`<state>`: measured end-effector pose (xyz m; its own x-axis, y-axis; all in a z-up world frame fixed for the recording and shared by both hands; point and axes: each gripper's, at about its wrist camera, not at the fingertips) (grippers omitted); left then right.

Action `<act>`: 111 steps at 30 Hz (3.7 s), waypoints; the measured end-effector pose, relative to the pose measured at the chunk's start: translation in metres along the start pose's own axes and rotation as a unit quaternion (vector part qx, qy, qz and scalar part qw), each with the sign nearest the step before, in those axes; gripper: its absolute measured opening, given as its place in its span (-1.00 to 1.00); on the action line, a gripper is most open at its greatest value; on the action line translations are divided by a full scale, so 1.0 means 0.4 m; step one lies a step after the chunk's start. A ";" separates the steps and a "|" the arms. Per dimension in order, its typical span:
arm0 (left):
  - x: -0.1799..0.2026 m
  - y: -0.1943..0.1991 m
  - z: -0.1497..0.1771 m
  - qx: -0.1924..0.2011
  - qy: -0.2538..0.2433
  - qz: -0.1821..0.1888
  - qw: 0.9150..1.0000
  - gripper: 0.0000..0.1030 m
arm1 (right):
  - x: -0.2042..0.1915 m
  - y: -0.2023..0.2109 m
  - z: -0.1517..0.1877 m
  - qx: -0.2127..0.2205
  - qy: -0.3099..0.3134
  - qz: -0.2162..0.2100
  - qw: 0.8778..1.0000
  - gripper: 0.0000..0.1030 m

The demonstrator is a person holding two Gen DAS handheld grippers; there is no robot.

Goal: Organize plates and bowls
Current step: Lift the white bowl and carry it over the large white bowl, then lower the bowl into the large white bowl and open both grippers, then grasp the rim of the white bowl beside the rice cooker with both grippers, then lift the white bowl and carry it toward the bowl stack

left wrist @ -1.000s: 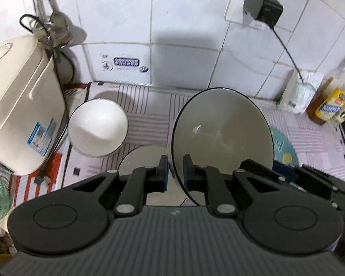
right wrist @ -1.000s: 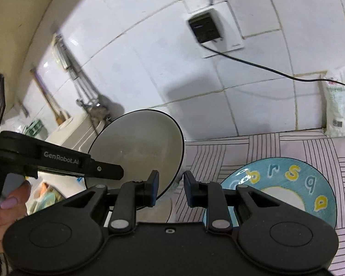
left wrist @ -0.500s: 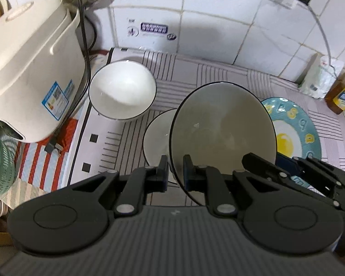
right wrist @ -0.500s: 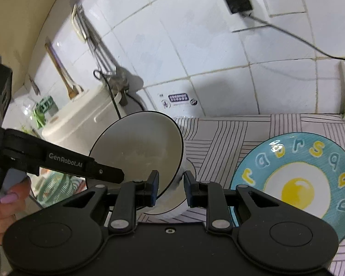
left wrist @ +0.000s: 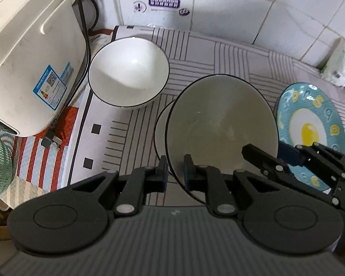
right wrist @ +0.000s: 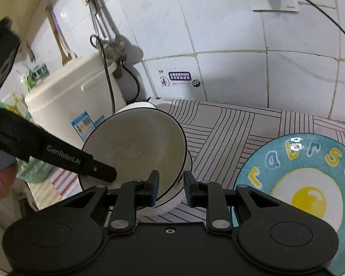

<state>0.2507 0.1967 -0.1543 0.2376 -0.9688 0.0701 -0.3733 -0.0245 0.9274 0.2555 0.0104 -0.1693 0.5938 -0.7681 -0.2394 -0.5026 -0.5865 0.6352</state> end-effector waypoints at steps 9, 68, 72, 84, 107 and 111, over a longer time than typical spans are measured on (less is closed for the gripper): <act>0.004 -0.042 -0.030 -0.034 0.000 -0.015 0.999 -0.75 | -0.031 -0.043 -0.002 -0.011 0.082 0.035 0.996 -0.46; -0.105 0.211 0.015 0.070 -0.047 -0.047 0.995 0.28 | -0.149 0.186 -0.138 0.050 0.193 -0.015 0.980 0.55; -0.128 0.168 -0.019 0.061 -0.028 -0.047 0.997 0.30 | -0.133 0.126 -0.164 0.054 0.194 -0.030 0.979 0.57; -0.242 0.013 -0.099 0.062 0.076 -0.022 0.995 0.31 | -0.069 -0.124 -0.229 -0.022 0.108 -0.072 0.991 0.57; -0.337 -0.182 -0.135 0.050 0.188 0.024 0.981 -0.69 | -0.019 -0.464 -0.277 -0.197 -0.047 -0.061 0.977 -0.46; -0.324 -0.167 -0.136 0.049 0.179 0.020 0.983 -0.73 | -0.016 -0.467 -0.268 -0.195 -0.071 -0.073 0.976 -0.67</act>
<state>0.2937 0.3374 -0.2055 0.5141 -0.8217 0.2459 -0.4694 -0.0296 0.8825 0.4130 0.1522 -0.2076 0.5343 -0.7281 -0.4293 -0.1267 -0.5712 0.8110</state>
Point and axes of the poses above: each gripper's, at about its wrist camera, not at the fingertips, and y roughly against the way its jaws point, x to its right, z to its underside, and after that the axes turned 1 degree about z, right-handed
